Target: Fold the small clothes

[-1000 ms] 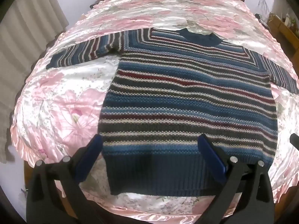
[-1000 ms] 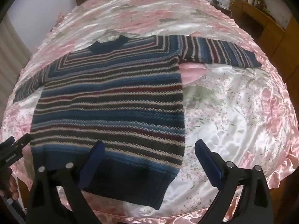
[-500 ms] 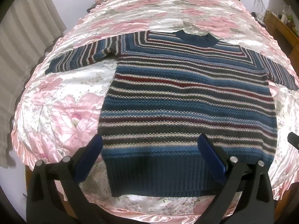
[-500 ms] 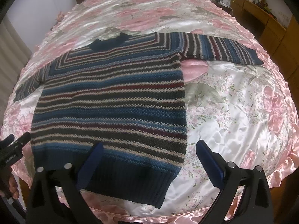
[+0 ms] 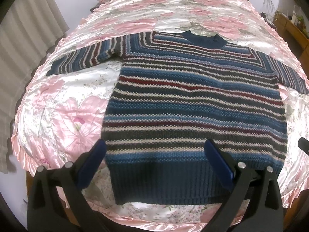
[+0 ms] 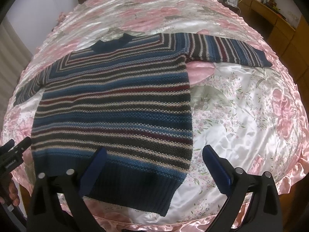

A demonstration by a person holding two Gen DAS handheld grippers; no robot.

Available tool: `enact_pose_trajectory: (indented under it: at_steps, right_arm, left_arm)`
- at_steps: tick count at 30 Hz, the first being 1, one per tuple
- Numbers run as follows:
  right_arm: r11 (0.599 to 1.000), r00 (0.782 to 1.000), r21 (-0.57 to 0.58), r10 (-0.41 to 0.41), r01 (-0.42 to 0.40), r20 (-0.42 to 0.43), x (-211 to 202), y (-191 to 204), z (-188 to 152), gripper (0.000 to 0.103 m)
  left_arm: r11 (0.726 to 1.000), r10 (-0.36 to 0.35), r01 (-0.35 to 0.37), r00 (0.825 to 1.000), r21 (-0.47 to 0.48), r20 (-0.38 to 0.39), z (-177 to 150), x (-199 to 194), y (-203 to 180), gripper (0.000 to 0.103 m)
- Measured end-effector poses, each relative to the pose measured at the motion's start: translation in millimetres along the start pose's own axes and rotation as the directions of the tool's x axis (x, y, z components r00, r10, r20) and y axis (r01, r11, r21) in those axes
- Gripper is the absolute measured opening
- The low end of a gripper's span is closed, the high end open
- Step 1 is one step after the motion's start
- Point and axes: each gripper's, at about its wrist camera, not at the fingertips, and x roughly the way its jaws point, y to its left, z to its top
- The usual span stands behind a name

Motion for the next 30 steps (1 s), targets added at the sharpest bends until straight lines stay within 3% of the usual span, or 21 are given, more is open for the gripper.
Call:
enact_pose_trajectory:
  at_steps: [30]
  right_arm:
    - [1.000, 1.000, -0.003, -0.004, 0.004, 0.004, -1.5, 0.8, 3.8, 0.100]
  left_arm:
    - [1.000, 0.002, -0.002, 1.000, -0.001, 0.003, 1.3, -1.3, 1.5, 0.101]
